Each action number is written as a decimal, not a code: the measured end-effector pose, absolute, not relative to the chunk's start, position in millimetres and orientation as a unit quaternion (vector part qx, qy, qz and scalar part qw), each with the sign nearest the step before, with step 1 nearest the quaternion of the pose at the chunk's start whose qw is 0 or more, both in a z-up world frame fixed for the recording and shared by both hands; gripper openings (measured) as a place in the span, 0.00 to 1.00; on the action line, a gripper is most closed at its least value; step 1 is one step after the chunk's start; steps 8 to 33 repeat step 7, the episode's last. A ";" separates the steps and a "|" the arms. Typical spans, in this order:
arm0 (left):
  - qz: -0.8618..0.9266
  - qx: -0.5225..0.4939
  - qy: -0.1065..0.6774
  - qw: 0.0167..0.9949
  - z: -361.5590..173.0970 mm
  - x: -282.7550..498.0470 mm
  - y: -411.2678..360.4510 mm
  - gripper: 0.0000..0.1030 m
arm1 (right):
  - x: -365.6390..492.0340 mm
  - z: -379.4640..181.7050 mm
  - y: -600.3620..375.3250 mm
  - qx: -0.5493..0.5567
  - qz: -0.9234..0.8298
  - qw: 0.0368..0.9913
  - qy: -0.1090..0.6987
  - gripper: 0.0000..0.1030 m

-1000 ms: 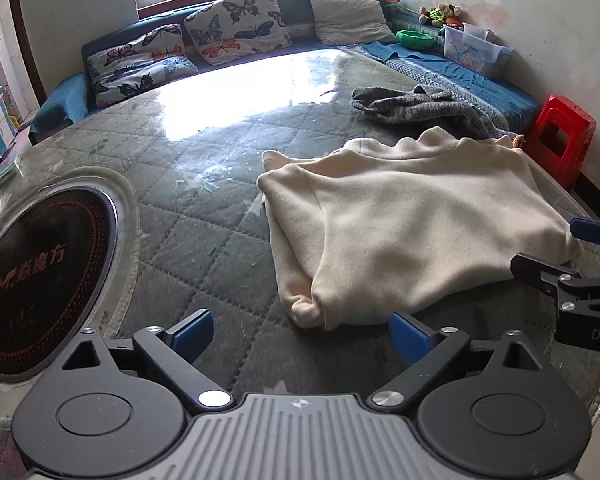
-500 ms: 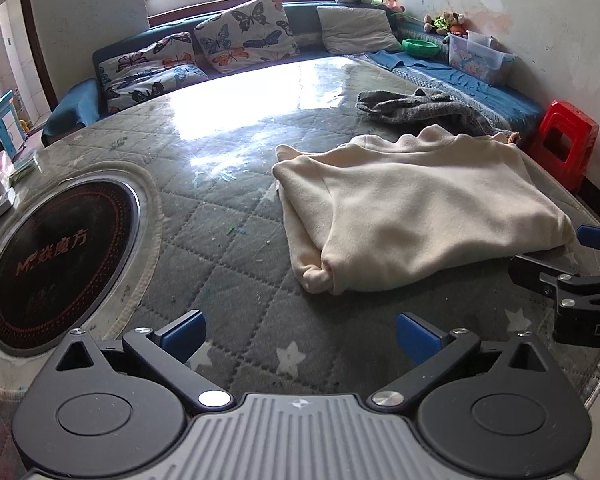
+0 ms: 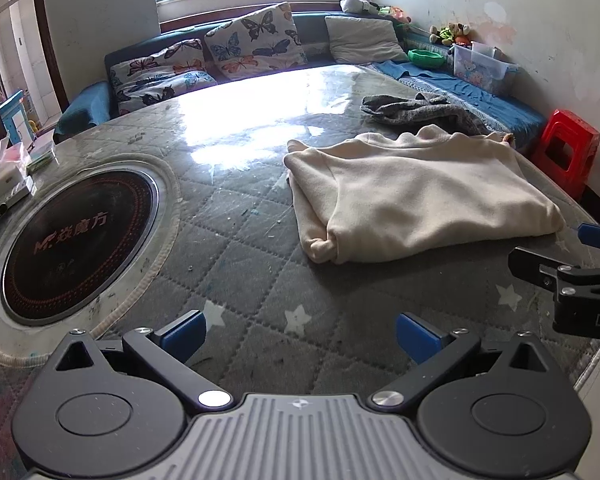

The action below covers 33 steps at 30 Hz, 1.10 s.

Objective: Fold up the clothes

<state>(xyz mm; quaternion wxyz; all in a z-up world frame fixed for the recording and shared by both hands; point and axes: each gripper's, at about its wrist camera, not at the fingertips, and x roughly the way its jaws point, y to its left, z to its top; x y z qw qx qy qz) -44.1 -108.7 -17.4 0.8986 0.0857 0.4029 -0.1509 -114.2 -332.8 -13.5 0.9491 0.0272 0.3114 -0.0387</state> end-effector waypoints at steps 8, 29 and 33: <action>-0.150 0.093 0.390 0.904 -16.3 -57.8 -108.1 1.00 | -125.3 -14.2 -330.2 0.033 -0.038 0.950 0.307 1.00; -0.150 0.093 0.390 0.904 -16.3 -57.8 -108.1 1.00 | -125.3 -14.2 -330.2 0.033 -0.038 0.950 0.307 1.00; -0.150 0.093 0.390 0.904 -16.3 -57.8 -108.1 1.00 | -125.3 -14.2 -330.2 0.033 -0.038 0.950 0.307 1.00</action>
